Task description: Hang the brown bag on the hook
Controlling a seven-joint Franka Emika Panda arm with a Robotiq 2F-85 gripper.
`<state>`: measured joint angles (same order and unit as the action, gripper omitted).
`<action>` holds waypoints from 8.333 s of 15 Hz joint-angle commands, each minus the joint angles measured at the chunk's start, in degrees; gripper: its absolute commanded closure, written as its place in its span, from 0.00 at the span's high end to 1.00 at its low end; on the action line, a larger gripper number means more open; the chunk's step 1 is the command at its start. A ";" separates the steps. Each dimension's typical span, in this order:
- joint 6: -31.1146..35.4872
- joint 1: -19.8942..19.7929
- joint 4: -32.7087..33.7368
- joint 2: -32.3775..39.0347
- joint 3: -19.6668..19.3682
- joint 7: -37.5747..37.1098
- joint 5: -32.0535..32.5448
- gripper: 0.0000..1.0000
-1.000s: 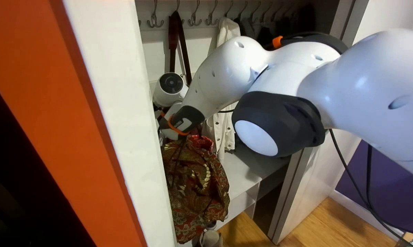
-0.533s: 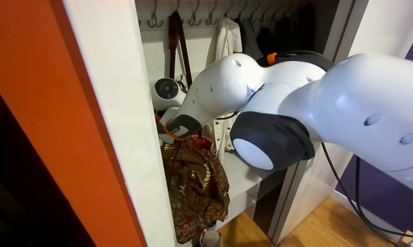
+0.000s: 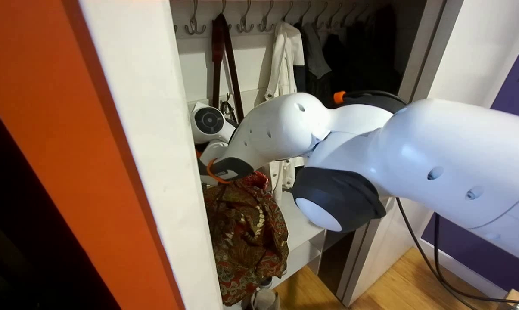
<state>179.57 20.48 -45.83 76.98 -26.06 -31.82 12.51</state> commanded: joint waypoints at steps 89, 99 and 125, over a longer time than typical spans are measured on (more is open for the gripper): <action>-10.48 21.89 -37.45 -34.43 -14.78 15.66 6.07 0.00; -1.53 30.43 -38.49 -32.39 -32.00 12.68 6.90 0.00; 15.39 26.25 -35.54 -25.12 -41.15 21.12 -5.99 0.00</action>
<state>191.38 48.09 -83.56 48.86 -65.50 -9.49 8.26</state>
